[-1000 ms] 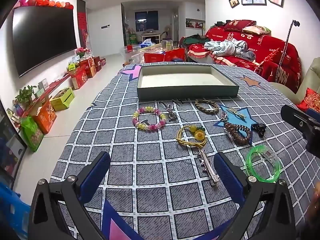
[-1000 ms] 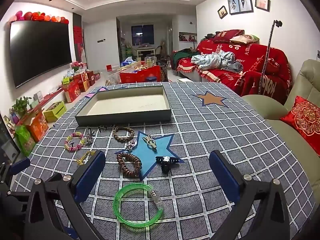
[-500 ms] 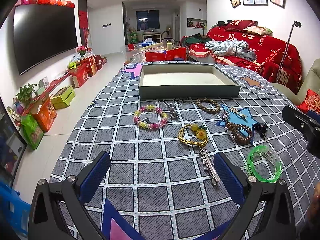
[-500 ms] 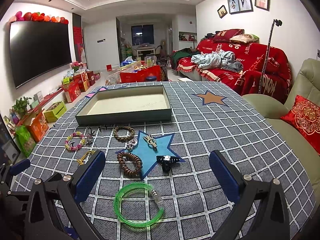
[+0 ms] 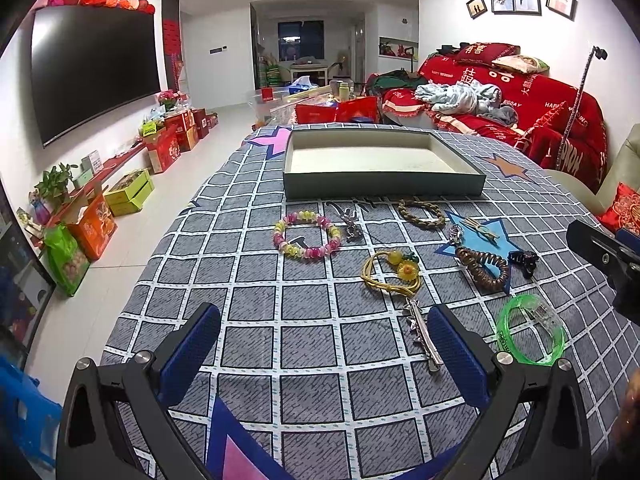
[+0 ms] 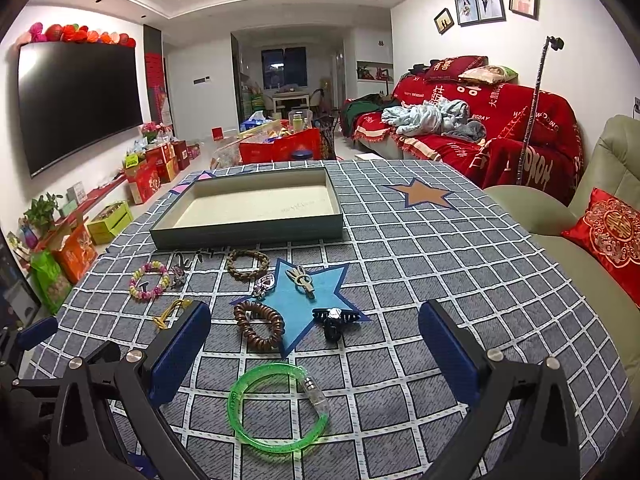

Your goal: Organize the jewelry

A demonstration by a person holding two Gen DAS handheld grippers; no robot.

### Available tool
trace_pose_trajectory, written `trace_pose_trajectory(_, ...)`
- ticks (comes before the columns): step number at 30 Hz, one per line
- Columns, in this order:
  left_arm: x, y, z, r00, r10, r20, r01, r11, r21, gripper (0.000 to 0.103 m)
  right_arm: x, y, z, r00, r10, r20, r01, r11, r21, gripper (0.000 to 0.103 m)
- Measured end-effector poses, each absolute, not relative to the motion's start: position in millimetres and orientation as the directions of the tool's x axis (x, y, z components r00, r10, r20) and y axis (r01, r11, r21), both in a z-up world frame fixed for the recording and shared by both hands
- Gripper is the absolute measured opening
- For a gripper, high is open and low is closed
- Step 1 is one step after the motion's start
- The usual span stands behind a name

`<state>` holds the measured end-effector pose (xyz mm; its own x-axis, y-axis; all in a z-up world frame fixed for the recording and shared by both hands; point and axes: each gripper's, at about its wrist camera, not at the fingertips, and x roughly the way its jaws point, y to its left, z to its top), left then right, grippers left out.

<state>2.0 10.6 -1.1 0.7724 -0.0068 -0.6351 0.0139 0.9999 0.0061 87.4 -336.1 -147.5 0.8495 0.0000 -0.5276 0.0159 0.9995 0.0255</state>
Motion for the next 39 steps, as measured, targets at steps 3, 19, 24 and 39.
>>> trace_pose_trajectory(3,2,12,-1,0.774,-0.004,-0.633,0.007,1.0,0.003,0.103,87,-336,-153,0.848,0.001,-0.53,0.015,1.0,0.025,0.103)
trace_pose_trajectory(19,4,14,1,0.775,0.001,-0.632,-0.003,1.0,-0.003,0.103,89,-332,-159,0.845,0.0,-0.534,0.014,1.0,0.022,0.103)
trace_pose_trajectory(24,5,14,1,0.776,0.001,-0.631,-0.004,1.0,-0.004,0.103,90,-332,-158,0.844,-0.001,-0.536,0.015,1.0,0.022,0.103)
trace_pose_trajectory(39,6,15,3,0.776,-0.001,-0.631,-0.007,1.0,-0.01,0.103,91,-336,-157,0.844,0.001,-0.537,0.014,1.0,0.024,0.103)
